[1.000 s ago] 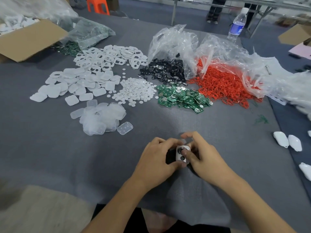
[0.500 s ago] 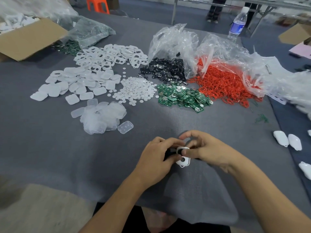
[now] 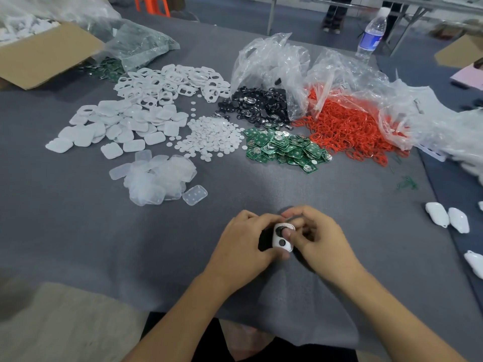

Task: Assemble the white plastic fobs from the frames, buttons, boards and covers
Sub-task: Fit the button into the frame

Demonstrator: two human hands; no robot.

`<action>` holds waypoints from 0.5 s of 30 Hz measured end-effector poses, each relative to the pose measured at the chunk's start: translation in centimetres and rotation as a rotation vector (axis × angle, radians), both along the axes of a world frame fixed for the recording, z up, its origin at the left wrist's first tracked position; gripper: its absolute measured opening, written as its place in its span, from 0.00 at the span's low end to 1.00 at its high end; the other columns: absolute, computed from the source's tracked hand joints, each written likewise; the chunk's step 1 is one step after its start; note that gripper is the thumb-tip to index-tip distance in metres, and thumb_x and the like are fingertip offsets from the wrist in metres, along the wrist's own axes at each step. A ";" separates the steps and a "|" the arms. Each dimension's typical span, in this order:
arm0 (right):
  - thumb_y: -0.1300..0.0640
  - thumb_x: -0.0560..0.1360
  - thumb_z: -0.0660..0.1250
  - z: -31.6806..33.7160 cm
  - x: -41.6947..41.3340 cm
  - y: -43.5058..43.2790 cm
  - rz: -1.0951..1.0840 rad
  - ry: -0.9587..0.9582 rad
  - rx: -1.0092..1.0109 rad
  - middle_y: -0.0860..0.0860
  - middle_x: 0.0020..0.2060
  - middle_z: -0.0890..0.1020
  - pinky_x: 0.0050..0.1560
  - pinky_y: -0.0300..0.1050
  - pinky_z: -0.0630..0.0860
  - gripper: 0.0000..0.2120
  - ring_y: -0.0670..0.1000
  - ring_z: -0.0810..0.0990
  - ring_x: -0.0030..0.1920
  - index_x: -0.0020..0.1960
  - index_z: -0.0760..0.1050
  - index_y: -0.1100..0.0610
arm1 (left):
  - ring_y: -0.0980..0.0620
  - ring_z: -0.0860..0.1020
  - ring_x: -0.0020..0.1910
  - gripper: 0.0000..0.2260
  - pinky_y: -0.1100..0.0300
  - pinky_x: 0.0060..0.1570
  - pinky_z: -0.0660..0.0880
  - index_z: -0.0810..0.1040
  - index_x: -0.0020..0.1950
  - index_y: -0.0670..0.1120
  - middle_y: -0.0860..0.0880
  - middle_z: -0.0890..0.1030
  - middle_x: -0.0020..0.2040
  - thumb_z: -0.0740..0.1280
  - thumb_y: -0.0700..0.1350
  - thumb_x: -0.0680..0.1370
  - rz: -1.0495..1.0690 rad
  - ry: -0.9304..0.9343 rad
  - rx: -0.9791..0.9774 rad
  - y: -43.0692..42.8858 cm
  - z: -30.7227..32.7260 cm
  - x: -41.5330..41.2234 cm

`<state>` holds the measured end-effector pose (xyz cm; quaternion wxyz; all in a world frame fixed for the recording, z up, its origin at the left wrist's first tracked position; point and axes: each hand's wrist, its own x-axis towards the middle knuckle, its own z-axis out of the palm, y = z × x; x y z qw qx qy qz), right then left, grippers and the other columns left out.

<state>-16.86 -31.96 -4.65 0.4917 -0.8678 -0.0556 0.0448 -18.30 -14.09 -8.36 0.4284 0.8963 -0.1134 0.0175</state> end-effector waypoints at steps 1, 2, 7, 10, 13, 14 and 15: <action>0.64 0.74 0.74 -0.4 -0.4 0.1 -0.019 -0.094 -0.064 0.44 0.41 0.84 0.44 0.38 0.78 0.15 0.46 0.82 0.39 0.50 0.81 0.44 | 0.62 0.71 0.58 0.27 0.60 0.60 0.72 0.74 0.65 0.64 0.65 0.76 0.51 0.76 0.62 0.67 0.007 -0.011 0.001 0.0 0.0 0.0; 0.64 0.72 0.75 -0.7 -0.7 0.1 -0.034 -0.191 -0.127 0.42 0.42 0.83 0.43 0.34 0.76 0.17 0.45 0.82 0.41 0.51 0.81 0.42 | 0.62 0.71 0.58 0.27 0.61 0.59 0.72 0.75 0.65 0.63 0.65 0.77 0.51 0.76 0.62 0.67 0.012 -0.019 0.008 -0.1 0.0 0.0; 0.64 0.70 0.77 -1.5 -1.3 0.8 -0.165 -0.265 -0.043 0.43 0.38 0.81 0.39 0.28 0.73 0.16 0.45 0.82 0.39 0.45 0.83 0.42 | 0.62 0.71 0.59 0.26 0.60 0.60 0.72 0.77 0.63 0.62 0.63 0.79 0.52 0.77 0.62 0.66 0.018 -0.014 0.003 -0.1 0.1 0.1; 0.63 0.70 0.78 -1.4 -1.3 1.1 -0.231 -0.151 0.037 0.48 0.35 0.81 0.38 0.35 0.76 0.12 0.46 0.82 0.36 0.42 0.83 0.45 | 0.62 0.71 0.60 0.26 0.60 0.61 0.72 0.77 0.63 0.64 0.62 0.79 0.53 0.78 0.62 0.66 0.011 0.005 -0.017 0.0 0.1 0.0; 0.65 0.70 0.78 -0.4 -0.7 0.9 -0.200 0.039 0.136 0.50 0.32 0.83 0.35 0.37 0.75 0.09 0.46 0.80 0.32 0.42 0.84 0.52 | 0.62 0.72 0.60 0.27 0.58 0.63 0.72 0.76 0.63 0.65 0.61 0.77 0.54 0.79 0.61 0.65 0.012 0.026 -0.023 0.0 0.2 0.0; 0.66 0.69 0.78 0.1 -0.3 0.7 -0.164 0.106 0.179 0.51 0.32 0.84 0.34 0.36 0.74 0.09 0.45 0.79 0.31 0.42 0.84 0.54 | 0.62 0.73 0.60 0.27 0.58 0.63 0.73 0.76 0.62 0.66 0.61 0.76 0.53 0.79 0.60 0.65 0.014 0.033 -0.032 0.0 0.3 0.0; 0.67 0.69 0.78 0.5 0.1 0.5 -0.134 0.169 0.213 0.51 0.33 0.84 0.34 0.35 0.74 0.08 0.44 0.79 0.31 0.42 0.83 0.56 | 0.62 0.73 0.59 0.27 0.57 0.63 0.73 0.76 0.62 0.66 0.62 0.75 0.53 0.80 0.60 0.65 0.015 0.038 -0.040 0.0 0.3 0.0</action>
